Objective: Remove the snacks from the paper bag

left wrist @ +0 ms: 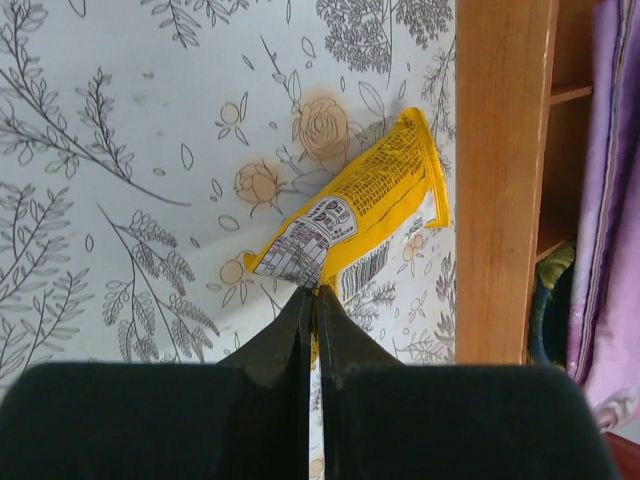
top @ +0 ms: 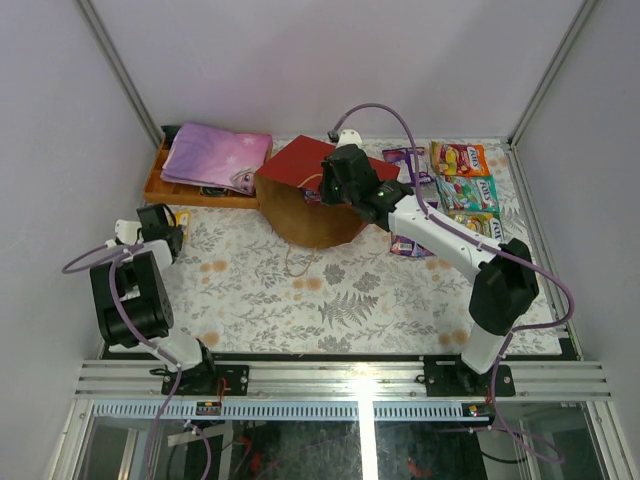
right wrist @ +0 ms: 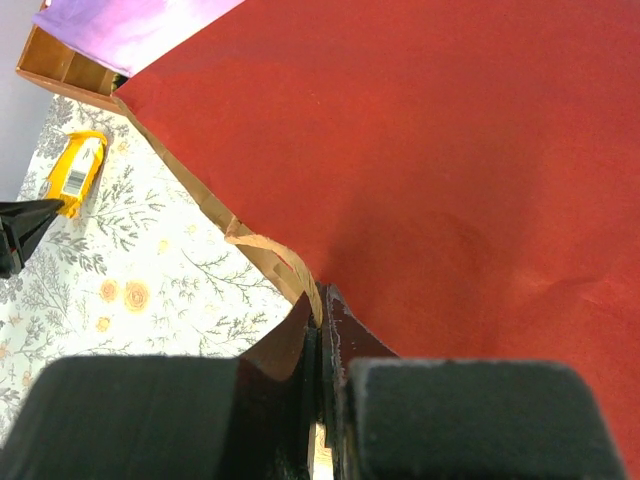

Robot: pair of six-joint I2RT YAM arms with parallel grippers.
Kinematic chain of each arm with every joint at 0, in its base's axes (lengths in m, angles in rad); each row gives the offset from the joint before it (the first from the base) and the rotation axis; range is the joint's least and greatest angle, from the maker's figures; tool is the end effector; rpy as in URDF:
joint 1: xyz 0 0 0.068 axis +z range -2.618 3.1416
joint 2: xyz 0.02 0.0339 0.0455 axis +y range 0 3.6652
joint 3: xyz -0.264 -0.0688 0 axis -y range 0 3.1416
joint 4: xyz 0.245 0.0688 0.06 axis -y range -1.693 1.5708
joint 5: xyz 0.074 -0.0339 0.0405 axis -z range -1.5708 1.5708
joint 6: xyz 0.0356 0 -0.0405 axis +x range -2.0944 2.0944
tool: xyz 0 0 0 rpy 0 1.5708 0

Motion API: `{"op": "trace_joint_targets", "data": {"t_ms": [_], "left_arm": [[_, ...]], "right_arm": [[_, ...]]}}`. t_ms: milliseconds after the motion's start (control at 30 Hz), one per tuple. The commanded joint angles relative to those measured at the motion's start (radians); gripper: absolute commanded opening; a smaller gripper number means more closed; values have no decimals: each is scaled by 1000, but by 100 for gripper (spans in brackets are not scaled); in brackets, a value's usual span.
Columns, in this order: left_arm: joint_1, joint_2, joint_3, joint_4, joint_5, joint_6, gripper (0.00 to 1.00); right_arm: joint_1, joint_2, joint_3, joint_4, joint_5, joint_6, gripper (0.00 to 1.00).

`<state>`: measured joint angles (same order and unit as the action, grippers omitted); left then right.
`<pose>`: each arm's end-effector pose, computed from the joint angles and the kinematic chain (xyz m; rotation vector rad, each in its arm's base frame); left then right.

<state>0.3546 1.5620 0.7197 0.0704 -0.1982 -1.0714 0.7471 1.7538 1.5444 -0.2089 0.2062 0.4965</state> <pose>0.2823 0.1120 0.1587 -1.5948 1.6950 -0.1278 0.3128 0.2798 0.3366 -0.1180 2.0264 0.5963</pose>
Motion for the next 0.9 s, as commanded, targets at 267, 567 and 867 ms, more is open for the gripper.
{"op": "trace_joint_targets", "data": {"t_ms": [267,567,867], "left_arm": [[121,68,113,-14,15,228,0],[127,4,54,98,111,364,51],[-97,-133,26,66,181,228,88]], "right_arm": [[-2,-39,39,-3,-4,2,0],[-2,-38,53,-25,2,-8,0],[-2,-18,74,-19,-8,-6,0]]}}
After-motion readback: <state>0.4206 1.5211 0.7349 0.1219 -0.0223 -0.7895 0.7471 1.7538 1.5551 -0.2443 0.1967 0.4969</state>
